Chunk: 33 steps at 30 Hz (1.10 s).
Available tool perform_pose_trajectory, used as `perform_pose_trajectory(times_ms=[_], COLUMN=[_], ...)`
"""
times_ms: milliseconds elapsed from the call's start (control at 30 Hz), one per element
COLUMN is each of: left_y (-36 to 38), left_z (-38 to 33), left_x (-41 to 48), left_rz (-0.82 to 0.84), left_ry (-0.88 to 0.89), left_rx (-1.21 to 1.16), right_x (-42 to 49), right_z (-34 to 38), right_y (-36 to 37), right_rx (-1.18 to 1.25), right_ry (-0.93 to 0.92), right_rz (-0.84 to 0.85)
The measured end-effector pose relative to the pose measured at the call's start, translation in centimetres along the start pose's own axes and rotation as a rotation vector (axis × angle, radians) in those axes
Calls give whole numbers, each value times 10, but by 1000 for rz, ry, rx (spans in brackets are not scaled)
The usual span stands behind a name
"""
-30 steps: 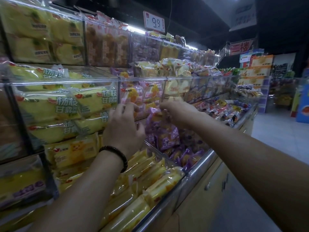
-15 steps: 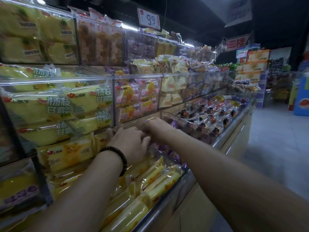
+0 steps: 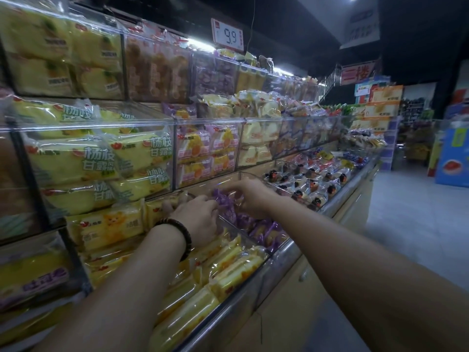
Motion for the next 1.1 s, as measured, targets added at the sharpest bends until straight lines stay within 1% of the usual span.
perform_pose_trajectory(times_ms=[100, 200, 300, 400, 500, 567, 667, 733, 800, 900, 933, 967, 1033, 1100], left_y=[-2, 0, -1, -11, -30, -51, -76, -84, -77, -51, -38, -22, 20, 73], left_z=[-4, -3, -5, -6, -9, -18, -49, -73, -89, -101, -104, -106, -105, -98], left_x=[-3, -1, -2, -11, -17, -22, -49, -81, -123, -190, -213, -234, -268, -295], left_rz=[4, 8, 33, 61, 8, -47, -37, -50, -48, -79, -64, -34, 66, 203], left_ry=[31, 25, 12, -6, -9, 7, 83, 134, 168, 192, 198, 199, 177, 138], left_rx=[-5, -26, -33, -34, -26, -97, -192, -301, -448, -525, -570, -615, -640, -565], right_x=[-2, -1, -5, -18, -46, -76, -124, -155, -187, -242, -262, -281, -316, -348], right_z=[-1, -9, -7, 0, 9, 21, 37, 44, 48, 61, 66, 68, 65, 52], right_y=[40, 52, 40, 4, -37, -62, -84, -86, -81, -60, -49, -35, 3, 52], right_rx=[-85, -30, 44, 172, 162, 143, 182, 199, 194, 262, 293, 325, 391, 436], right_ry=[58, 101, 110, 130, 128, 115, 115, 124, 124, 101, 95, 97, 133, 214], right_rz=[162, 188, 199, 64, -42, -85, -141, -144, -147, -154, -157, -149, -64, 57])
Point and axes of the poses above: each hand's wrist, its own x-axis towards the middle knuckle, its own y-axis out of the palm, z = x × y, the point moved 8 cm from there along x, towards the middle knuckle, and after that the axes turned 10 degrees about x, right-handed, at the moved point
